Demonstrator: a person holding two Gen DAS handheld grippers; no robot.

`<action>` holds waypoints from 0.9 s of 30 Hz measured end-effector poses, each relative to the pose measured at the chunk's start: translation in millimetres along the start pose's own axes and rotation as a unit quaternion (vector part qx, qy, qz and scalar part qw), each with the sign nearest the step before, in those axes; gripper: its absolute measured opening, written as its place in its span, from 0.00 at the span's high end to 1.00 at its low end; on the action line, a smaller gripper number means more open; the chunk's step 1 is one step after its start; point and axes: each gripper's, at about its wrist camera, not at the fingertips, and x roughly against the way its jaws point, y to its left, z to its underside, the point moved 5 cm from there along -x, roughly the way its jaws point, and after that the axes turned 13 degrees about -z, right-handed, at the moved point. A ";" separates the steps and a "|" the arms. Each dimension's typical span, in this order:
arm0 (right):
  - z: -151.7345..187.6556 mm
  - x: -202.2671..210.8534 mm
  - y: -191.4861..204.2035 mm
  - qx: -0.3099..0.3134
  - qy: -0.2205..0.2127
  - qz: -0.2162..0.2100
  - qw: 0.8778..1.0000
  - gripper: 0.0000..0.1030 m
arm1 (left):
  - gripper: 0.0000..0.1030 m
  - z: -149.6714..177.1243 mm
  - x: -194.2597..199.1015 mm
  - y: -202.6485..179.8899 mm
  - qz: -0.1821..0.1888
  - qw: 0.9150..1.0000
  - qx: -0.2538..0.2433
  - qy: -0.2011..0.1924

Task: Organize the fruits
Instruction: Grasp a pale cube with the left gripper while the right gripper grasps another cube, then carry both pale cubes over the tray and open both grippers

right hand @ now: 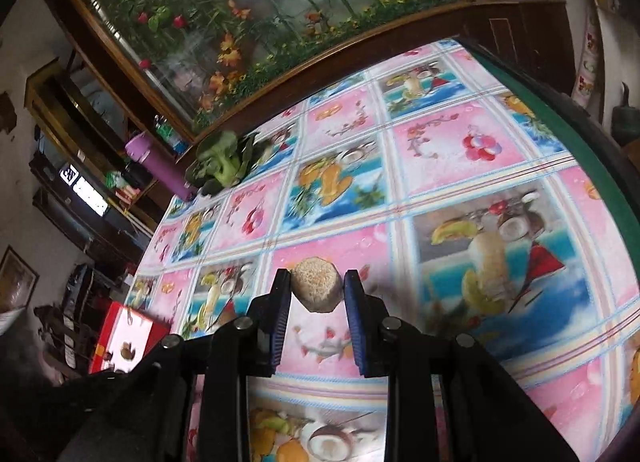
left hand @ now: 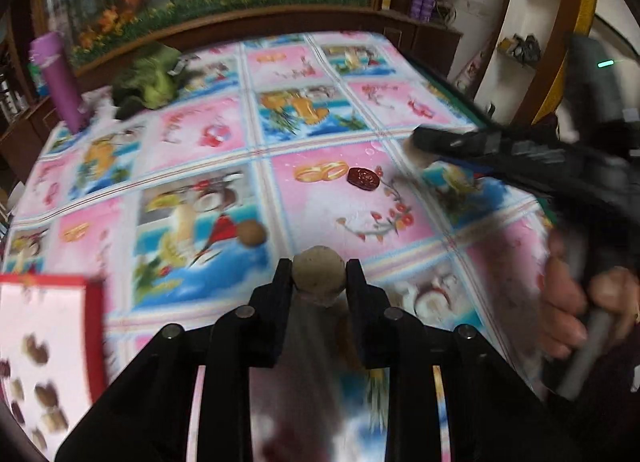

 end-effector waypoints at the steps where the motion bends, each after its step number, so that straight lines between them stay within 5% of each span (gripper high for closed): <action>1: 6.3 -1.7 6.2 0.002 0.005 0.001 1.000 0.74 | 0.73 4.4 9.7 5.2 -0.004 1.000 0.003 -0.007; 8: 49.1 -4.1 93.5 0.087 0.033 -0.009 0.996 0.75 | 0.72 44.9 66.8 51.6 -0.049 0.997 0.046 -0.042; 16: 79.7 -12.0 182.4 0.168 0.053 -0.026 0.984 0.75 | 0.72 82.2 89.9 116.4 -0.104 0.988 0.102 -0.054; 27: 128.9 -55.3 256.9 0.227 0.101 -0.042 0.968 0.75 | 0.72 121.9 113.0 194.9 -0.146 0.972 0.169 -0.073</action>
